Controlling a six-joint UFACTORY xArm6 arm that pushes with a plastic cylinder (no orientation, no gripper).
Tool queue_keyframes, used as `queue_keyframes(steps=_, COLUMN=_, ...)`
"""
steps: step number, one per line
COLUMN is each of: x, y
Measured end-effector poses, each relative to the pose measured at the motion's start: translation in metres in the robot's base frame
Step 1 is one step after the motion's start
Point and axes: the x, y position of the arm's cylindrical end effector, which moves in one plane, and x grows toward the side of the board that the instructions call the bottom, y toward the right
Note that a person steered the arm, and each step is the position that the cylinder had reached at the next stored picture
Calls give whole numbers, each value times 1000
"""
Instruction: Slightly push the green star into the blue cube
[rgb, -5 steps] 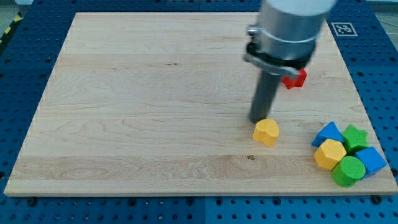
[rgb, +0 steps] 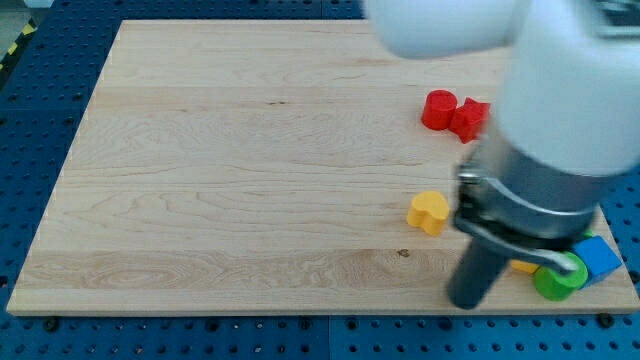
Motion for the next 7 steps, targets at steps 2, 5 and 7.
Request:
queue_keyframes(steps=2, x=0, y=32)
queue_keyframes(steps=5, x=-5, y=75)
queue_keyframes(steps=7, x=0, y=54)
